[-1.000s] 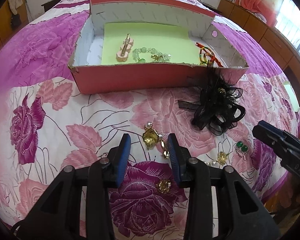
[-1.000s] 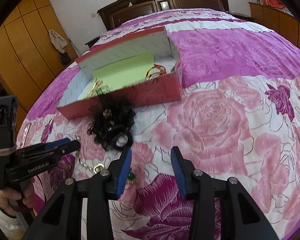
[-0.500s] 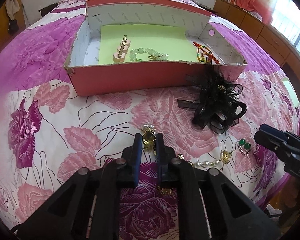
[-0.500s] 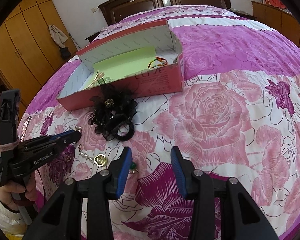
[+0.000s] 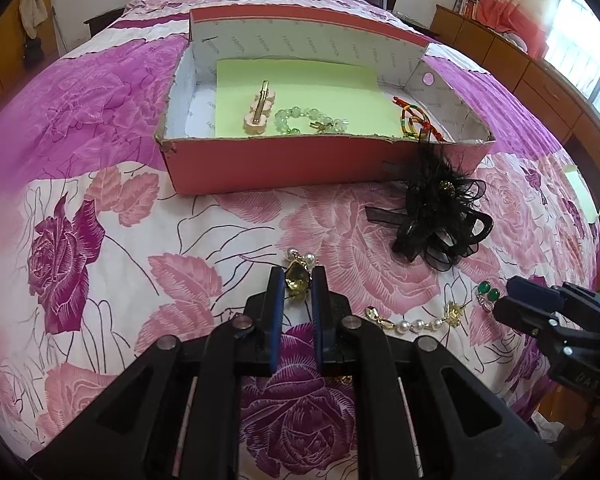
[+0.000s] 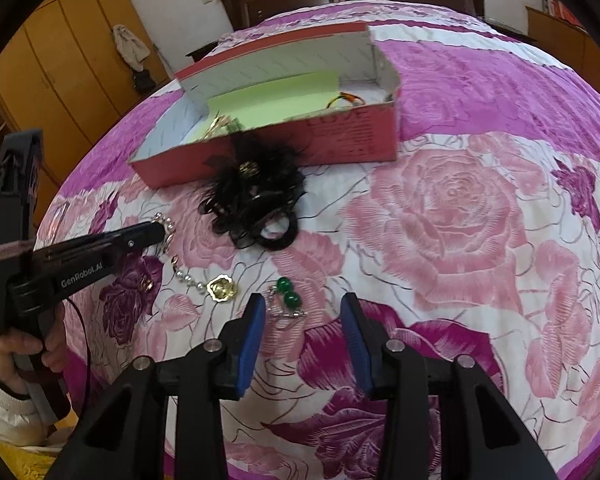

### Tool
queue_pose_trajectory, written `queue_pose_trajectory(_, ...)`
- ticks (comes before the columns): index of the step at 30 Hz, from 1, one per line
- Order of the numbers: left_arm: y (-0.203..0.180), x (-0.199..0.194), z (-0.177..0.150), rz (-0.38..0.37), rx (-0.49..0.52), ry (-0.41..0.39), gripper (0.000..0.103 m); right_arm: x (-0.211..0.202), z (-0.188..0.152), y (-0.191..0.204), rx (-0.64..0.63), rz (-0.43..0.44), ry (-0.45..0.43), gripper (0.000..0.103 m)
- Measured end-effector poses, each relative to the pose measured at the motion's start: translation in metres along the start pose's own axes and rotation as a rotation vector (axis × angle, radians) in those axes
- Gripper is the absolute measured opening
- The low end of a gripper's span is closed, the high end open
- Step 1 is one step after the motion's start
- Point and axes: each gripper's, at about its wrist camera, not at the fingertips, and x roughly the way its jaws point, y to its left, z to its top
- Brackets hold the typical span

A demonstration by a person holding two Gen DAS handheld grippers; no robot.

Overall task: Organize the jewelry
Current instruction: 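Close the right tool on the green earrings while the left tool holds the gold pendant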

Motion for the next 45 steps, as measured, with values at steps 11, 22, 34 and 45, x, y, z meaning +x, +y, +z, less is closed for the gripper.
queue_pose_trajectory(11, 0.0, 0.0, -0.001, 0.001, 0.001, 0.001, 0.003, 0.01, -0.001, 0.008, -0.046, 0.026, -0.002, 0.02)
queue_pose_trajectory(22, 0.001, -0.004, -0.002, 0.003, 0.002, -0.004, 0.003, -0.003, -0.003, 0.004, -0.036, 0.047, -0.038, 0.02)
queue_pose_trajectory(34, -0.002, -0.023, 0.005, -0.011, -0.002, -0.041, 0.0, -0.026, 0.007, -0.002, -0.025, 0.039, -0.101, 0.006)
queue_pose_trajectory(45, -0.003, -0.027, 0.006, -0.007, -0.004, -0.052, 0.0, -0.027, 0.006, -0.014, 0.004, 0.026, -0.095, 0.006)
